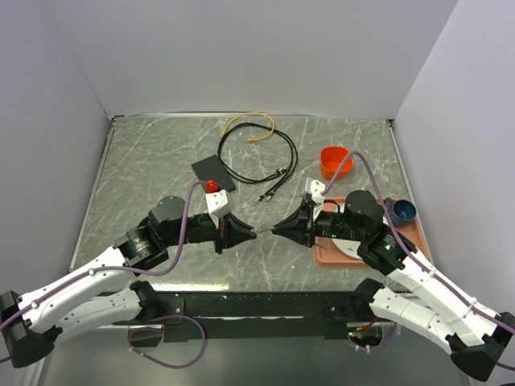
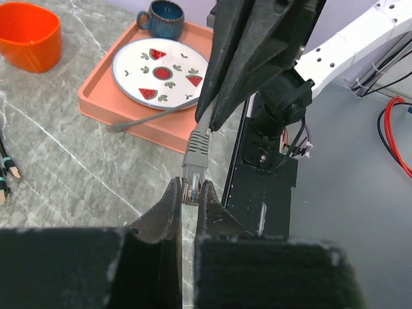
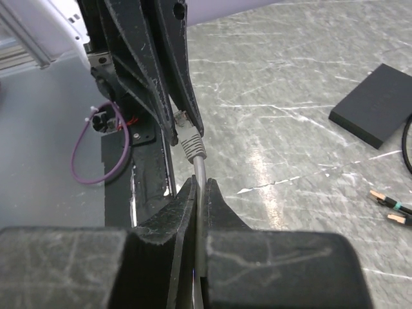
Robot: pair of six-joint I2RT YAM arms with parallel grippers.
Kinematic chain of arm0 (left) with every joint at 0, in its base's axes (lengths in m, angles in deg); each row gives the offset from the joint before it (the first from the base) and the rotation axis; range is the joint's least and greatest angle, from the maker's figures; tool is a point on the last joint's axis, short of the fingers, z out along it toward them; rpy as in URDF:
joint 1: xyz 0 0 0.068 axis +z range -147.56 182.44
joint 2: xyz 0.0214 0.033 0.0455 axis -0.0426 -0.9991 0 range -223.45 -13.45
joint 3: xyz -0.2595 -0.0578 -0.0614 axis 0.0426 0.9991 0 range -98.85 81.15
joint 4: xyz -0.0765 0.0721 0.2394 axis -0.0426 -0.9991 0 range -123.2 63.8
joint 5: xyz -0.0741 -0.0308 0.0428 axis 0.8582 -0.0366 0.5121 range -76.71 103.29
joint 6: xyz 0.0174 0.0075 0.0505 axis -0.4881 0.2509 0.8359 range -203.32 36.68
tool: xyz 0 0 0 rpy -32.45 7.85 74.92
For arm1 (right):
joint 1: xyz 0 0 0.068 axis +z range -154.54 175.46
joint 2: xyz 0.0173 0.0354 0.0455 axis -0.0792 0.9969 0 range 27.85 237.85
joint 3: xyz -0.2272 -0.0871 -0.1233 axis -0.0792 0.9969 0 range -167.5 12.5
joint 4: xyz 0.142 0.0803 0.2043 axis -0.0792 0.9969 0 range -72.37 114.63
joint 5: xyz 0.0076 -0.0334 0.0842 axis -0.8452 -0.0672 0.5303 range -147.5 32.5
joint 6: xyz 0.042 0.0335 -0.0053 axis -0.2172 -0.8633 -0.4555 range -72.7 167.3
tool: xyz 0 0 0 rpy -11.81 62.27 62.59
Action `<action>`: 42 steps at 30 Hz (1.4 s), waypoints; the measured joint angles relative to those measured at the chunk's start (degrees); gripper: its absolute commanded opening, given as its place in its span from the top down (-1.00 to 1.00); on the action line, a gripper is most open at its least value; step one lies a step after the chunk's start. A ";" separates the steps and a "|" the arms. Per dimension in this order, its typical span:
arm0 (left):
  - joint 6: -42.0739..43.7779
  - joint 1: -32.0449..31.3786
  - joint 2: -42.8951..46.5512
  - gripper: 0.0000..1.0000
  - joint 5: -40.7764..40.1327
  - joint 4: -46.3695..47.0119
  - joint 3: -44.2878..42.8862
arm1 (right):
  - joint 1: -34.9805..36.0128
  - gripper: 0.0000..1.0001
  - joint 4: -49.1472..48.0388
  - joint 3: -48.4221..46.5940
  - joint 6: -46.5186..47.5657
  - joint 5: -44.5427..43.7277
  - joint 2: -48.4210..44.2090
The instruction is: Insert the plug into the switch port
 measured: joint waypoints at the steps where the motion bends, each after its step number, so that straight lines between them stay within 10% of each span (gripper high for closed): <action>1: 0.02 0.07 -0.48 0.98 0.09 -0.33 -0.24 | -0.07 0.07 0.24 -0.13 -0.28 -0.28 0.02; 6: 0.20 0.02 -3.23 0.98 1.57 -1.77 -1.90 | 0.13 -0.38 1.53 -1.66 0.02 -0.57 1.66; 23: 0.52 0.00 -4.94 0.98 5.33 -5.09 -3.98 | 0.13 -0.10 4.46 -5.07 3.48 4.74 7.19; 33: 0.55 0.11 -5.46 0.98 5.16 -5.75 -4.46 | 0.24 0.88 6.23 -5.14 4.66 6.56 8.02; 35: 0.55 0.11 -5.57 0.82 5.16 -5.86 -4.46 | 0.24 0.92 6.54 -5.20 4.61 6.54 8.09; 36: 0.55 0.11 -5.64 0.06 5.14 -5.92 -4.46 | 0.24 0.95 6.71 -5.25 4.61 6.38 8.15; 39: 0.46 0.13 -5.70 -0.70 3.87 -5.86 -4.46 | 0.26 1.00 6.82 -5.38 4.15 5.31 8.50; 42: -1.14 -0.22 -5.31 -0.94 -4.07 -4.74 -4.20 | 0.24 1.00 6.51 -5.38 3.43 1.95 8.96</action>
